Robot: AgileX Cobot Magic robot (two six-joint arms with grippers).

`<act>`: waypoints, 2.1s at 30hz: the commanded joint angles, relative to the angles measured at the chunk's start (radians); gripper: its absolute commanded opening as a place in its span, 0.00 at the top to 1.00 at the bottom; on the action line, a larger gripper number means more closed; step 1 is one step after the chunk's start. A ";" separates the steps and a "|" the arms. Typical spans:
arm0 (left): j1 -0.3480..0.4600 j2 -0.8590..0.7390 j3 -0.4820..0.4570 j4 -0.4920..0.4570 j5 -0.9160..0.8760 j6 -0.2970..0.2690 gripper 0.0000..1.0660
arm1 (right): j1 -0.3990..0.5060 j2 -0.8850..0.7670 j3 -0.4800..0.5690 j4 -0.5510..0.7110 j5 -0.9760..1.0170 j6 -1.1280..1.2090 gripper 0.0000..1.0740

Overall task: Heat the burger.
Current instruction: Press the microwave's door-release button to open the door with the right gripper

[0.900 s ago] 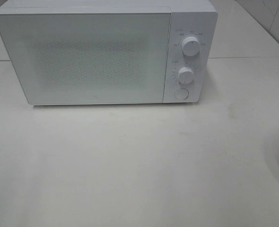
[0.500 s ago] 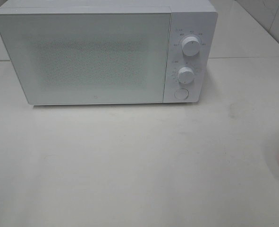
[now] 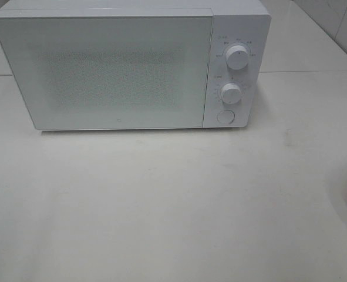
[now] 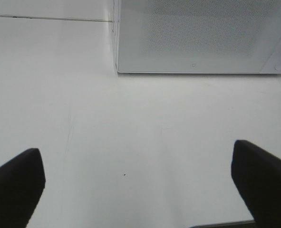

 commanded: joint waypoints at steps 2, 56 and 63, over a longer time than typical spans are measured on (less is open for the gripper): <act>0.004 -0.025 0.004 -0.004 -0.009 0.005 0.06 | -0.007 0.072 -0.009 -0.006 -0.074 -0.014 0.30; 0.004 -0.025 0.004 -0.004 -0.009 0.005 0.06 | -0.007 1.037 0.043 0.005 -1.192 -0.014 0.30; 0.004 -0.025 0.004 -0.004 -0.009 0.005 0.06 | -0.006 1.132 0.049 0.005 -1.355 -0.014 0.30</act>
